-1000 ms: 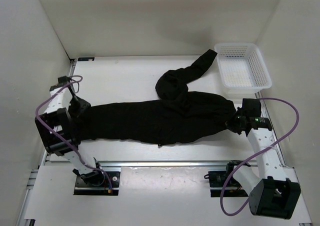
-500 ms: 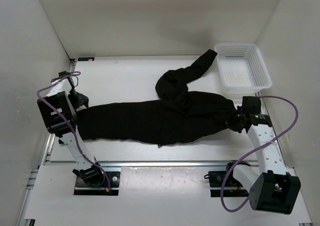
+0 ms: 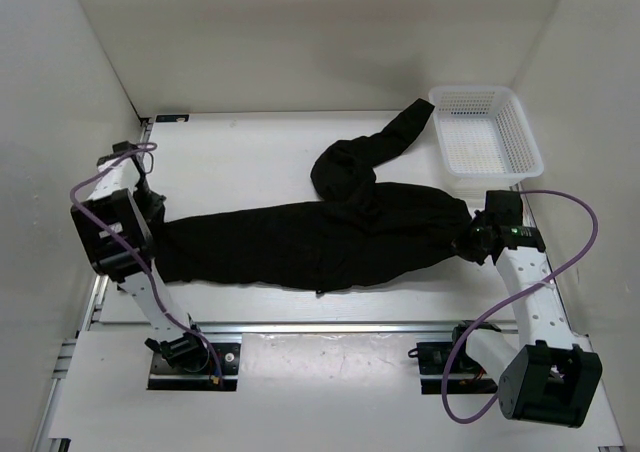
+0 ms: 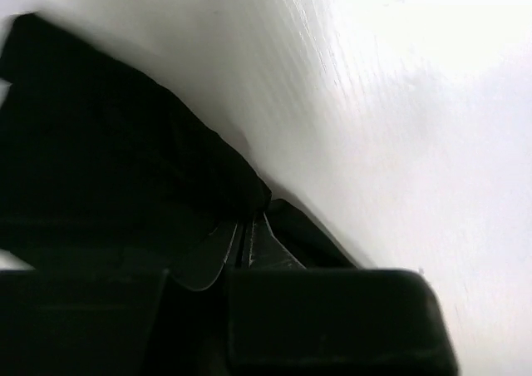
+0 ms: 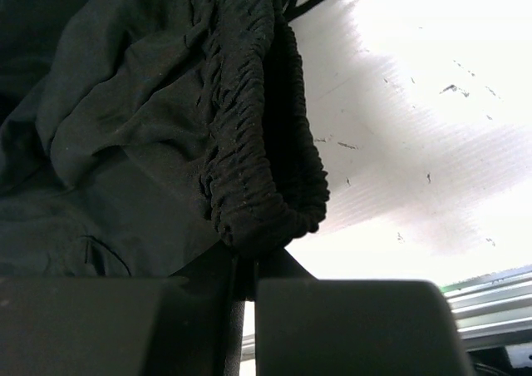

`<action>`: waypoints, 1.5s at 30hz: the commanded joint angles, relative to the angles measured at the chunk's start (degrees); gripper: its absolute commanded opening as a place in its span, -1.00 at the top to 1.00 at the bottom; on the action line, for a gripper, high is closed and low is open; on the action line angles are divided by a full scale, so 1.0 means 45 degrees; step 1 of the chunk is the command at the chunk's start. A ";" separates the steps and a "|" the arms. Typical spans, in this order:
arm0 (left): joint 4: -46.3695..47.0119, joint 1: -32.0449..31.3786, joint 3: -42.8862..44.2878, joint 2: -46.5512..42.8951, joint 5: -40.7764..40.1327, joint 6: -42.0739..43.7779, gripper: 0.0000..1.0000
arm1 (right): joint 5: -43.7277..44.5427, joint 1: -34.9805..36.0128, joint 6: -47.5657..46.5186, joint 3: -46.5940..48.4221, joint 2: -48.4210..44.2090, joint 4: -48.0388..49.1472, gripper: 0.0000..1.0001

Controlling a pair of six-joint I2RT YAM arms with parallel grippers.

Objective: Fold and stack the trousers
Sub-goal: Flatten the trousers out

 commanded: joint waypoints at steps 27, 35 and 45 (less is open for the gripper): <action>-0.3639 -0.1164 0.3268 -0.6812 -0.3791 0.2058 0.79 | 0.1428 -0.0076 0.0191 0.0430 -0.1576 -0.0979 1.00; -0.3537 -0.1416 0.6015 -0.1481 -0.1816 0.2119 0.14 | 0.0784 -0.0076 0.0464 -0.0116 -0.2102 -0.1134 1.00; -0.2798 -0.2333 0.6588 -0.2823 -0.0703 0.3053 -0.14 | 0.1252 -0.0076 0.0601 -0.0099 -0.2474 -0.1642 1.00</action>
